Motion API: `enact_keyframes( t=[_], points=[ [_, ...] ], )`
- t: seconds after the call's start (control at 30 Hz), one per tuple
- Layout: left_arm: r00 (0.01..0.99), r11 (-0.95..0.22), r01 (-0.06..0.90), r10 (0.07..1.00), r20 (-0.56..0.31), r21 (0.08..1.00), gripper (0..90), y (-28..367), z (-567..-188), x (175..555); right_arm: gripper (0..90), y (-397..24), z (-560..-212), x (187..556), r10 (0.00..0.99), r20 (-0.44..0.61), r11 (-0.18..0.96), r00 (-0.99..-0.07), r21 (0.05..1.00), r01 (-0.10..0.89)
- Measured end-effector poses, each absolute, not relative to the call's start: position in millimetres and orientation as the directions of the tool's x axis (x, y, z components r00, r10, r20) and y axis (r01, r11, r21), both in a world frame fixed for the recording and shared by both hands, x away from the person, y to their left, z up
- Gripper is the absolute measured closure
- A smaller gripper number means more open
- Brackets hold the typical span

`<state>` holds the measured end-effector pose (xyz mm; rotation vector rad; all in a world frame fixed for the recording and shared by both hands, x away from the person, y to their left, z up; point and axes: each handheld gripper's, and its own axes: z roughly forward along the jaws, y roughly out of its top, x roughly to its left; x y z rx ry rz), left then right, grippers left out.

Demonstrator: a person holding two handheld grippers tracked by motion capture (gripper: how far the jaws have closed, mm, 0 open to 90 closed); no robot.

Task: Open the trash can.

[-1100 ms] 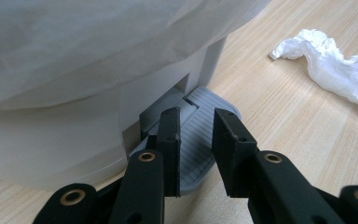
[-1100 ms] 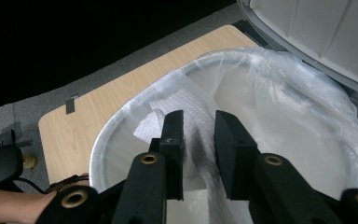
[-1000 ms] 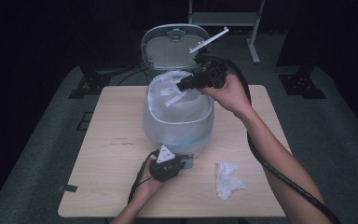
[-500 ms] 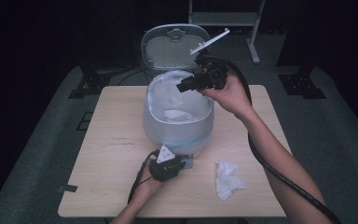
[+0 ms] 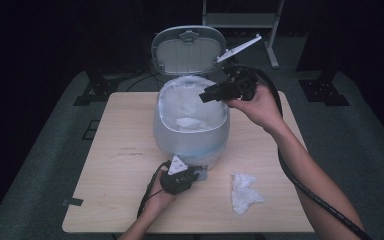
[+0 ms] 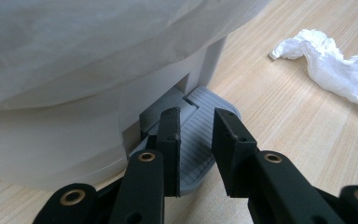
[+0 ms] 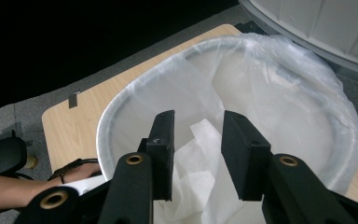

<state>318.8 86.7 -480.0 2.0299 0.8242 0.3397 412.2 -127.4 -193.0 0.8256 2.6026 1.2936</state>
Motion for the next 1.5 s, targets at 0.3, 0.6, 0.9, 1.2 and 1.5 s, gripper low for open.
enact_keyframes(
  t=[0.3, 0.6, 0.9, 1.2, 1.5],
  points=[
    [0.741, -0.38, 0.421, 0.668, -0.07, 0.823, 72.5, 86, -480, 319, 58.4, -143, -198, 401, 0.532, 0.114, 0.49, -0.839, 0.766, 0.415],
    [0.741, -0.378, 0.42, 0.668, -0.071, 0.825, 72.5, 86, -480, 319, 50.5, -152, -199, 391, 0.548, 0.087, 0.486, -0.832, 0.777, 0.401],
    [0.741, -0.381, 0.42, 0.668, -0.069, 0.824, 72.4, 86, -480, 319, 46.0, -172, -208, 386, 0.567, 0.104, 0.462, -0.817, 0.781, 0.42],
    [0.741, -0.382, 0.417, 0.668, -0.064, 0.825, 72.4, 86, -480, 318, 36.6, -187, -223, 380, 0.586, 0.098, 0.466, -0.805, 0.772, 0.433],
    [0.741, -0.381, 0.419, 0.668, -0.068, 0.824, 72.4, 86, -480, 319, 33.0, -209, -248, 366, 0.603, 0.092, 0.472, -0.792, 0.76, 0.447]
  ],
)
